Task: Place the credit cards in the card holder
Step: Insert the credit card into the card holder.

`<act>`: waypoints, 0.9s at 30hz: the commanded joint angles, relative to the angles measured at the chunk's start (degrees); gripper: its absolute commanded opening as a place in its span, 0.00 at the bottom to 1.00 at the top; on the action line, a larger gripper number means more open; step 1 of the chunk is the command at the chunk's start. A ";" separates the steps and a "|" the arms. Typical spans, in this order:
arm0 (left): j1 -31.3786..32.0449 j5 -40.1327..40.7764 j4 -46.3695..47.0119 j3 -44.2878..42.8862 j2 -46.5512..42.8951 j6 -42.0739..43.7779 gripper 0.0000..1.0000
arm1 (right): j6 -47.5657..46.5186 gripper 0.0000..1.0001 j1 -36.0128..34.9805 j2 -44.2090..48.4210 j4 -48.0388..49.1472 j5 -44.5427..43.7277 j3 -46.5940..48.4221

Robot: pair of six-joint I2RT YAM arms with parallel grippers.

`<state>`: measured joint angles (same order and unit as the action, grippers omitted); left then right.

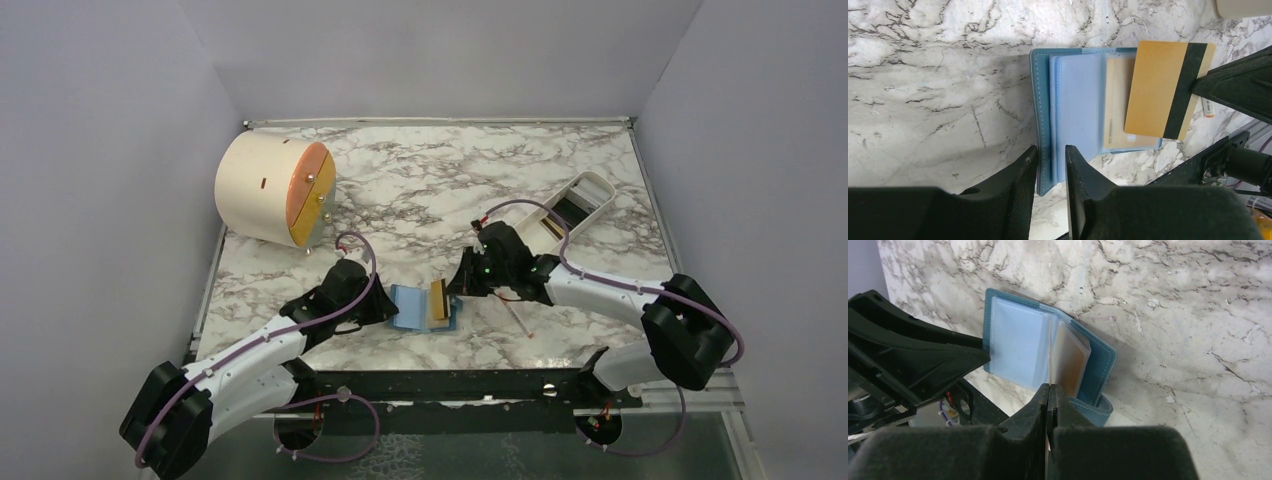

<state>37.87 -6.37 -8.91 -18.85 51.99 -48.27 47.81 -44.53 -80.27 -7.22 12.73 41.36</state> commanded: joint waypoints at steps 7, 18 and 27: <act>-0.07 2.43 -1.58 -0.01 0.21 0.45 0.15 | 0.87 0.01 -0.20 -3.75 4.06 -1.58 -2.95; -0.07 2.70 -1.18 0.93 1.03 0.63 0.00 | 4.49 0.01 -0.20 -2.30 11.08 2.59 -6.38; -0.06 2.25 0.06 1.52 2.14 0.85 0.00 | 5.85 0.01 -0.20 -2.60 14.15 4.39 -7.45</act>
<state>37.87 -5.04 -9.54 -18.09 53.34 -48.21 52.49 -44.53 -83.57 3.49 15.29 34.54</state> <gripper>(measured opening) 0.011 0.014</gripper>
